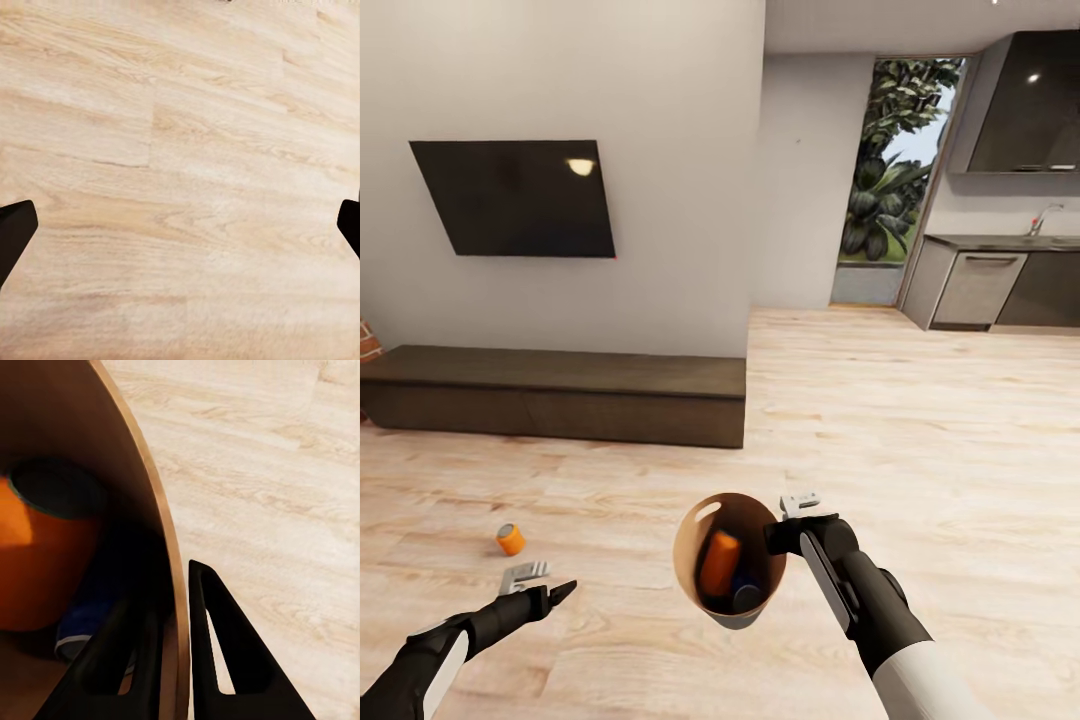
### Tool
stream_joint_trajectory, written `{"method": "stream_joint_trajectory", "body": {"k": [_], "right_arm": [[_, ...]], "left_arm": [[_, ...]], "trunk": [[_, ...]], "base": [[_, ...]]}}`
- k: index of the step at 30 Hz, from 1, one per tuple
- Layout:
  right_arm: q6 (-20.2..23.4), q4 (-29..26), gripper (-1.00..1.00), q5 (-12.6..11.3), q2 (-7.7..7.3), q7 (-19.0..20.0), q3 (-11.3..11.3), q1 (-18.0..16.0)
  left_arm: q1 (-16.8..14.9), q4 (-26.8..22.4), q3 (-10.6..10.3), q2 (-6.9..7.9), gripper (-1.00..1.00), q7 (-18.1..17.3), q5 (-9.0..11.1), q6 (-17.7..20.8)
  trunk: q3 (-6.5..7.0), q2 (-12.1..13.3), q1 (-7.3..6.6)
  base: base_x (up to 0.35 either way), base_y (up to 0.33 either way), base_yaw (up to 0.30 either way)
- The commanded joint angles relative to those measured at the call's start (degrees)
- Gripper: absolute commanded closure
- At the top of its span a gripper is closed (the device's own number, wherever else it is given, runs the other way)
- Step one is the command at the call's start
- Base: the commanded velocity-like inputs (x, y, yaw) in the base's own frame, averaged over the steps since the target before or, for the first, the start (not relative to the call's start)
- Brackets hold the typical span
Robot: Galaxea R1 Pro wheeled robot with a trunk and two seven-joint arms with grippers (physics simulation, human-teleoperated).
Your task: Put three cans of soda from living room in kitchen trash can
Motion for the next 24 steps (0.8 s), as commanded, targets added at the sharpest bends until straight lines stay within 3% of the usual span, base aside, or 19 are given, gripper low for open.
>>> {"method": "stream_joint_trajectory", "body": {"k": [1, 24], "right_arm": [[0.0, 0.0, 1.0, -0.8, 0.01, 0.3, 0.0, 0.0], [0.0, 0.0, 1.0, -0.8, 0.01, 0.3, 0.0, 0.0]], "left_arm": [[0.0, 0.0, 0.0, 0.0, -1.0, 0.0, 0.0, 0.0], [0.0, 0.0, 0.0, 0.0, -1.0, 0.0, 0.0, 0.0]], "trunk": [[0.1, 0.0, 0.0], [1.68, 0.0, 0.0]], "base": [[0.0, 0.0, 0.0], [0.0, 0.0, -0.005]]}}
